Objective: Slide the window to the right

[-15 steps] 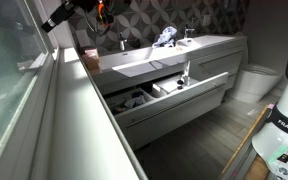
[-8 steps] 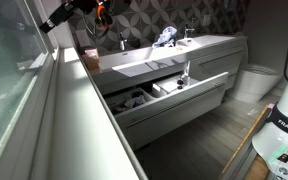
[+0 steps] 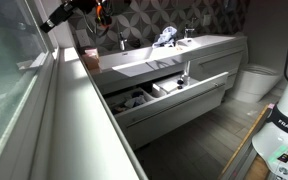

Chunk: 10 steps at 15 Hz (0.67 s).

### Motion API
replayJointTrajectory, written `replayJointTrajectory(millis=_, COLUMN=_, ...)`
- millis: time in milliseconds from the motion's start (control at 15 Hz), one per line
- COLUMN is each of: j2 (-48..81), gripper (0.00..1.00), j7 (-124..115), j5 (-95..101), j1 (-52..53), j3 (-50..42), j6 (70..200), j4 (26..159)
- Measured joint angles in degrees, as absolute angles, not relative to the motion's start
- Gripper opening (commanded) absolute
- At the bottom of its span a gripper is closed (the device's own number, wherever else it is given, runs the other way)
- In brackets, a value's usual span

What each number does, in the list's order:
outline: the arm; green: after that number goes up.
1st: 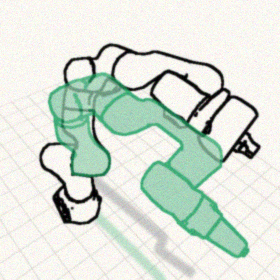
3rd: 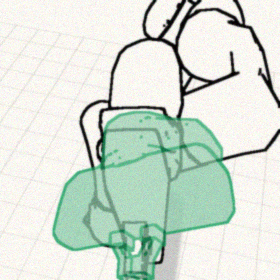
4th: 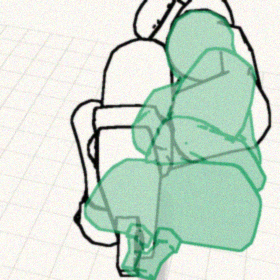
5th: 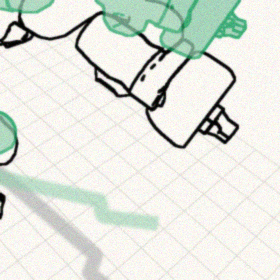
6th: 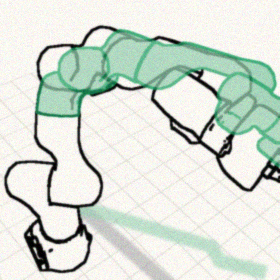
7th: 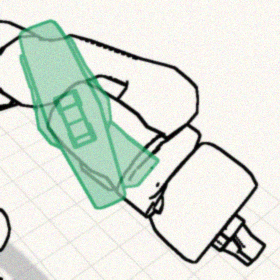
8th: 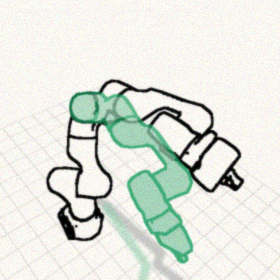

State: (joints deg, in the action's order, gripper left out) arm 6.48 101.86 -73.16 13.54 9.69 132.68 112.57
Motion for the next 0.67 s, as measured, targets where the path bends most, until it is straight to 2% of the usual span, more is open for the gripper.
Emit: replayJointTrajectory(millis=667, j2=8.9, gripper=0.0, j7=101.9, j5=-75.3, j1=13.6, j3=10.9, j6=142.6, j4=110.0)
